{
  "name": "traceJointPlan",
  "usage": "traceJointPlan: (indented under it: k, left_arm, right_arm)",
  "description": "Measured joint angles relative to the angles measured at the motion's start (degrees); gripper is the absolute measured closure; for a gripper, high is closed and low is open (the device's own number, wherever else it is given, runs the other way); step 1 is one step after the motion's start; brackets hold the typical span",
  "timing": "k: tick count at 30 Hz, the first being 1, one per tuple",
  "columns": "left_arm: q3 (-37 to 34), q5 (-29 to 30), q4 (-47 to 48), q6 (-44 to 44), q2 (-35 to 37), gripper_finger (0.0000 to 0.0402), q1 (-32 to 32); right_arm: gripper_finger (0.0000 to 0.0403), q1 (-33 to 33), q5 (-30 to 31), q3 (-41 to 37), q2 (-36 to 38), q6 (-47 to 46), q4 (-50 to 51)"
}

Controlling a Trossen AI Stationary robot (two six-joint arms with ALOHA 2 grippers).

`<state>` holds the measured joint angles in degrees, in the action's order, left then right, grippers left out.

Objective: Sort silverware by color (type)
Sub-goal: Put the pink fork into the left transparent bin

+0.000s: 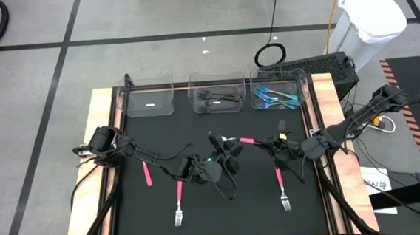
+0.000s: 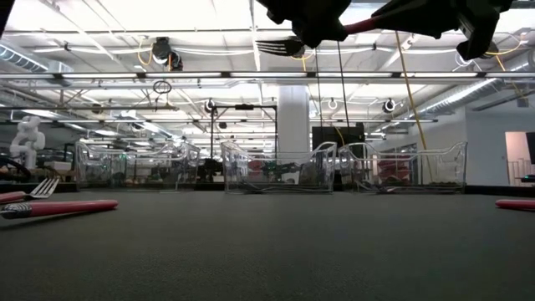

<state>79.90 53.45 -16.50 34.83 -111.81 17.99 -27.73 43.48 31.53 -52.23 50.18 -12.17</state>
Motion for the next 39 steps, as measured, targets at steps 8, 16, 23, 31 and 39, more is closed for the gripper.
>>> traceJointPlan:
  k: [8,16,23,31,39]
  left_arm:
    - [0.0,0.0,0.9,-1.4,0.0,0.0240,-0.5]
    - [0.0,1.8,0.1,-1.0,0.0,0.0215,-0.3]
    - [0.0,1.7,0.1,-2.2,0.0,0.0140,-0.7]
    - [0.0,-1.2,1.1,-4.5,0.0,0.0131,-2.3]
    - [0.0,-1.4,1.1,-4.1,0.0,0.0219,-2.3]
  right_arm:
    - [0.0370,0.0,-0.2,0.0,0.0,0.0,0.4]
    - [0.0369,0.0,-0.2,0.0,0.0,0.0,0.4]
    - [0.0369,0.0,-0.2,0.0,0.0,0.0,0.4]
    - [0.0369,0.0,-0.2,0.0,0.0,0.0,0.4]
    - [0.0369,0.0,-0.2,0.0,0.0,0.0,0.4]
